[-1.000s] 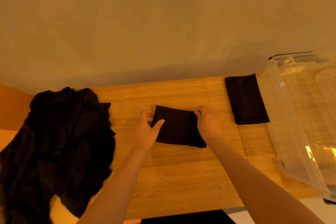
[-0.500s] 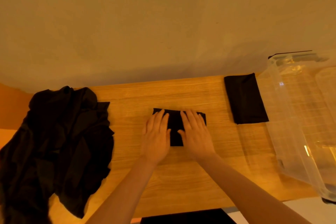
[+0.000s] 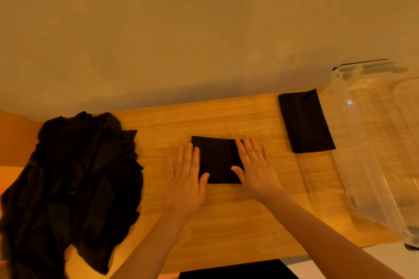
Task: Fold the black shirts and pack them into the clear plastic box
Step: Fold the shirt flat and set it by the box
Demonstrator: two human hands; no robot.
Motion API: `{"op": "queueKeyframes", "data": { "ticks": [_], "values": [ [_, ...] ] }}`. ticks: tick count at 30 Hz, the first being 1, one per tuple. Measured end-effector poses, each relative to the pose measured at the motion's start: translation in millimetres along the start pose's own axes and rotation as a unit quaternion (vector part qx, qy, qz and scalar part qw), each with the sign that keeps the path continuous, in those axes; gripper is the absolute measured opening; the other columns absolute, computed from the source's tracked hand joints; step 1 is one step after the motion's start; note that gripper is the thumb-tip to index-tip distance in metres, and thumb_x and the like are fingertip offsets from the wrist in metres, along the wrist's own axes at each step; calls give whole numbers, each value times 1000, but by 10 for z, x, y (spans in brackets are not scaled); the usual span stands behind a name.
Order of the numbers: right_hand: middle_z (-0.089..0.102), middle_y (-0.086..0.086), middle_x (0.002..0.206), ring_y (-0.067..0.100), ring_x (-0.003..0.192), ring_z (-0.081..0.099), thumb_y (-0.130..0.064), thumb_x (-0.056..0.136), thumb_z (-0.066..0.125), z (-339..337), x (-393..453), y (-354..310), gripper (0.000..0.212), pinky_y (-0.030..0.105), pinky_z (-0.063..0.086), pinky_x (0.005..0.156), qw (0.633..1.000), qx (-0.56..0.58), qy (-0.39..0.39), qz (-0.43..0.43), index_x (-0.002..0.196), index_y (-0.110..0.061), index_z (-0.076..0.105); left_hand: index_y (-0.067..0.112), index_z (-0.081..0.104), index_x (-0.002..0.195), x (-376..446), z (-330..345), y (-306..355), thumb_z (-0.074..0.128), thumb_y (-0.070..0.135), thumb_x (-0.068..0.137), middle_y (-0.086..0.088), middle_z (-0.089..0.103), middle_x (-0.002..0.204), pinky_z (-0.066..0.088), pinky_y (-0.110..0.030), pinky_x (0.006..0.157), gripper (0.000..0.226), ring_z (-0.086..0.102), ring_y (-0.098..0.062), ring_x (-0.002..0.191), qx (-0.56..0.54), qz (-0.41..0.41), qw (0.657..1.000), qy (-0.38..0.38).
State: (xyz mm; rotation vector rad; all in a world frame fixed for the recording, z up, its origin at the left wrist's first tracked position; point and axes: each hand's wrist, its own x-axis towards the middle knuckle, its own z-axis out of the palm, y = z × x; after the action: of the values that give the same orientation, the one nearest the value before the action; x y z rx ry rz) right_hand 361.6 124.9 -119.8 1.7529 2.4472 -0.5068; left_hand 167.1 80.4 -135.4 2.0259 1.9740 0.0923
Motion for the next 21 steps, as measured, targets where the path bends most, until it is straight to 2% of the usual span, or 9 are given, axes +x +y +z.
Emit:
{"op": "queueKeyframes", "data": {
  "ticks": [2,4,5,7,9,11,13,16,21],
  "values": [
    [40,7,145,22,134,34,-50,94,19,-15,87,-35,62,44,35,108,998,-23,-22,-60,139,-13,39,15,14,147,-76,75,25,12,49,97,-3,15,154,-6,-42,114,61,-3,-21,144,48,80,995,-21],
    [37,6,146,20,135,29,-48,89,22,-3,98,-26,63,45,44,101,996,-21,-56,-67,139,-13,37,16,19,146,6,95,9,18,50,95,-3,24,152,-4,-43,114,60,2,-21,144,69,94,993,-32],
    [24,5,150,20,138,18,-50,88,16,11,77,-22,66,45,38,106,996,-16,-64,-57,143,-13,25,17,21,146,76,92,-11,21,49,93,-2,25,152,-3,-45,115,61,5,-22,143,75,89,993,-29],
    [-7,2,152,17,139,-9,-56,81,-5,76,-22,-24,73,41,10,118,997,-17,-64,-37,142,-15,-4,20,18,147,238,19,-54,20,46,94,-1,15,154,0,-45,117,59,4,-24,144,49,61,997,-18],
    [-16,2,152,12,133,-21,-65,76,-19,20,-137,-101,81,31,-8,112,997,6,-77,-3,140,-16,-16,18,23,146,347,-88,-86,30,39,98,-3,20,154,10,-40,117,53,13,-22,144,-74,-18,997,-7],
    [-9,1,155,8,132,-20,-63,73,-16,-72,-165,-150,86,26,-9,109,995,57,-67,44,145,-16,-11,13,45,136,336,-161,-112,46,31,96,-4,42,141,27,-32,110,44,33,-20,133,-194,-86,977,32],
    [-4,1,157,9,138,-16,-57,85,0,-137,-117,-134,75,24,-5,112,993,91,-40,63,148,-16,-5,13,60,122,265,-198,-91,57,29,90,3,52,120,36,-28,101,36,43,-17,120,-256,-124,957,60],
    [1,0,158,12,144,-5,-42,98,29,-174,41,-71,63,25,6,116,986,146,-46,67,149,-16,2,16,65,114,154,-176,-33,67,29,83,10,50,109,42,-29,94,33,48,-12,109,-326,-176,927,60],
    [5,-4,157,2,139,-8,-34,99,37,-84,66,29,59,27,10,118,981,182,-61,20,149,-17,11,19,64,111,108,-152,20,70,27,81,11,54,107,36,-17,86,31,46,-2,101,-357,-205,909,62]
  ]
}}
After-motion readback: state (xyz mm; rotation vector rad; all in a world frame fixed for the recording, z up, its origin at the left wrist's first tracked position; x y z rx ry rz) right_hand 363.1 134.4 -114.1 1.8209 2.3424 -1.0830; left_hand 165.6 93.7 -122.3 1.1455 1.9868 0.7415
